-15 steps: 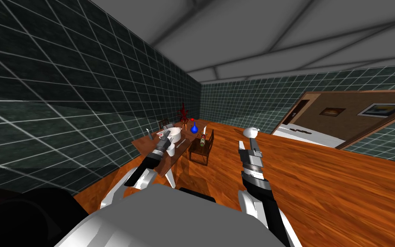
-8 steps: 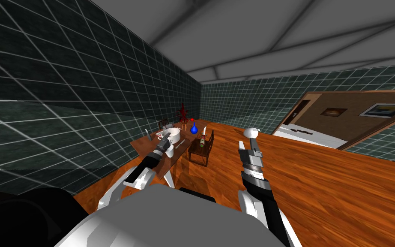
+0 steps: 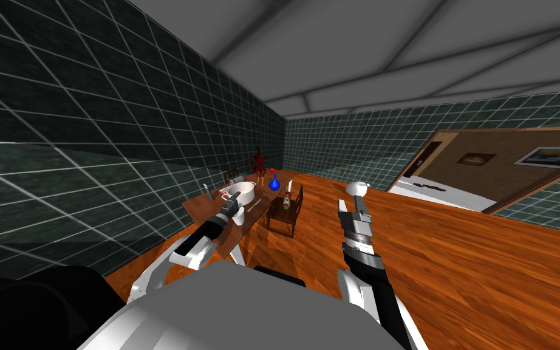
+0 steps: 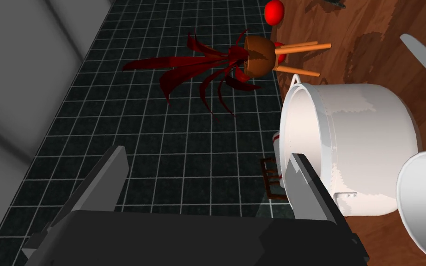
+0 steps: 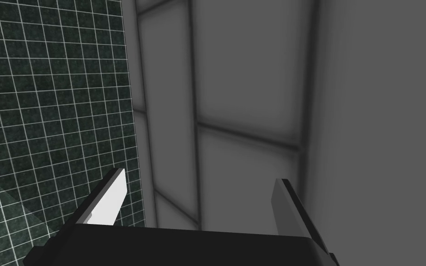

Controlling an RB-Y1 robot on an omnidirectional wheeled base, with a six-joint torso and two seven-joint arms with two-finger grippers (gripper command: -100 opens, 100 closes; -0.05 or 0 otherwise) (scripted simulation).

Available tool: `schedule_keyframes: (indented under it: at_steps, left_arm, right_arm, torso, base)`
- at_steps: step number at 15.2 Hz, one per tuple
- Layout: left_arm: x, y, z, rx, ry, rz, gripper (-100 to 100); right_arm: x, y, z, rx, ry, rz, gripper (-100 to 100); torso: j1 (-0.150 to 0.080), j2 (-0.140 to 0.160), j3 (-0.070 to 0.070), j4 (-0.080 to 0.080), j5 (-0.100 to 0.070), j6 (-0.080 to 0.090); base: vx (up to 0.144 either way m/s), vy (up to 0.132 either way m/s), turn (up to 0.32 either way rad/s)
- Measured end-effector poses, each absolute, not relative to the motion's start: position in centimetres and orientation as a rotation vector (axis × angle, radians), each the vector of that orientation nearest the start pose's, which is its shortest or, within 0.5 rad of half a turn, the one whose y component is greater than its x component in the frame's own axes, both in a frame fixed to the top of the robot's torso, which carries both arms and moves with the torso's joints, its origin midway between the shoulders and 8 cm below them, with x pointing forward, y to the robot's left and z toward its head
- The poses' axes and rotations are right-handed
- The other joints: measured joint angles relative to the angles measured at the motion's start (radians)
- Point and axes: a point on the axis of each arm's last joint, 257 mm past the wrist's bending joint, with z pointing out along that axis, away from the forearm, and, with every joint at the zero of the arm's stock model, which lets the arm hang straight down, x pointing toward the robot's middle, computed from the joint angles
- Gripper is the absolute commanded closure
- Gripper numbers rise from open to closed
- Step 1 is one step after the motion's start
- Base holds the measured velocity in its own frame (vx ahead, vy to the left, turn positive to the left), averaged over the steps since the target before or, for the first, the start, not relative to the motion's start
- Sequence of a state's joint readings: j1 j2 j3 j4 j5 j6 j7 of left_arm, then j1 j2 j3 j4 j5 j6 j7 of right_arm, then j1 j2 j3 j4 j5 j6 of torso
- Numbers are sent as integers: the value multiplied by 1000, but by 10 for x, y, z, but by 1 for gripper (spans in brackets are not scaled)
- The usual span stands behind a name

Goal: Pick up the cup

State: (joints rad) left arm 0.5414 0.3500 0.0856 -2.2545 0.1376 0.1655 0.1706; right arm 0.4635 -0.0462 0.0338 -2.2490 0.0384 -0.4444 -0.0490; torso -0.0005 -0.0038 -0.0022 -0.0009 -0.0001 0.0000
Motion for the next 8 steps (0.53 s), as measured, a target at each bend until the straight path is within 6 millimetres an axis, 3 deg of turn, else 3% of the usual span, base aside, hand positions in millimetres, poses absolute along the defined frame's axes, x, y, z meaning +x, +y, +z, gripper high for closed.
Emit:
schedule_keyframes:
  at_steps: [8]
  left_arm:
    - [392,361,-192,-1345,1304,-1008,-100]
  right_arm:
    - [364,-258,11,668,700,1356,0]
  torso:
    - [0,0,0,0,0,0]
  base:
    - [51,-14,7]
